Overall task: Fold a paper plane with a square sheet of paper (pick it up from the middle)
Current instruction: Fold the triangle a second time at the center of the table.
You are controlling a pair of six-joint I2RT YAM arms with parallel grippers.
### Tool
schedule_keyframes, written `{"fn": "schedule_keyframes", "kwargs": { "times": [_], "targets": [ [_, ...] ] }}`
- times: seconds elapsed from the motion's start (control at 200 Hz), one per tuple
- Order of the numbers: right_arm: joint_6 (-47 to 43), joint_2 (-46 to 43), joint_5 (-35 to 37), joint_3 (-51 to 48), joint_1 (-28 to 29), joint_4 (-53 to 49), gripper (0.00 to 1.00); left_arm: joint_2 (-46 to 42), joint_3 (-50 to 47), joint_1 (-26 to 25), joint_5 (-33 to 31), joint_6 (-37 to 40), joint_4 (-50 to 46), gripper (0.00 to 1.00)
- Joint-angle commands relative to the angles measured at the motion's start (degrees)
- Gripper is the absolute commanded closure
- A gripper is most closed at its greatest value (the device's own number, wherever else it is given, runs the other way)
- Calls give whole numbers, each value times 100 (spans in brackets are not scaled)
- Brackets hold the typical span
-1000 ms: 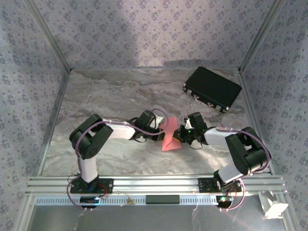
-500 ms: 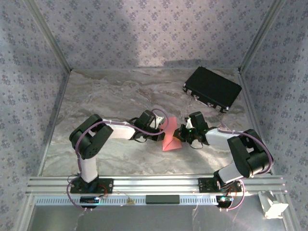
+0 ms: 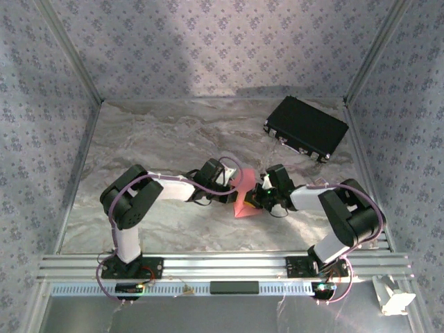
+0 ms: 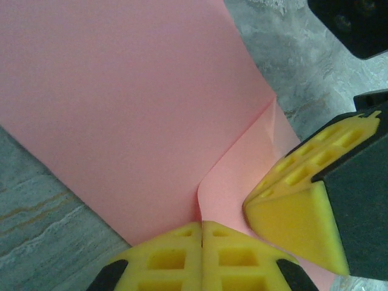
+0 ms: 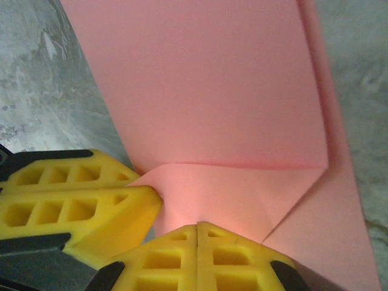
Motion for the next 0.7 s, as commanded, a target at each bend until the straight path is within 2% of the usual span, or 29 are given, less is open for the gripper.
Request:
{"fn": "schedule_keyframes", "kwargs": {
  "times": [0.0, 0.25, 0.465, 0.695],
  "targets": [
    [137, 40, -55, -64, 7, 1, 99, 329, -117, -1, -111, 68, -404, 98],
    [-268, -255, -160, 351, -272, -557, 98, 321, -90, -1, -108, 123, -470, 98],
    [-98, 62, -357, 198, -402, 25, 98, 286, -102, 7, -81, 55, -391, 98],
    [-163, 327, -232, 37, -421, -27, 98, 335, -93, 2, -20, 62, -360, 98]
  ]
}}
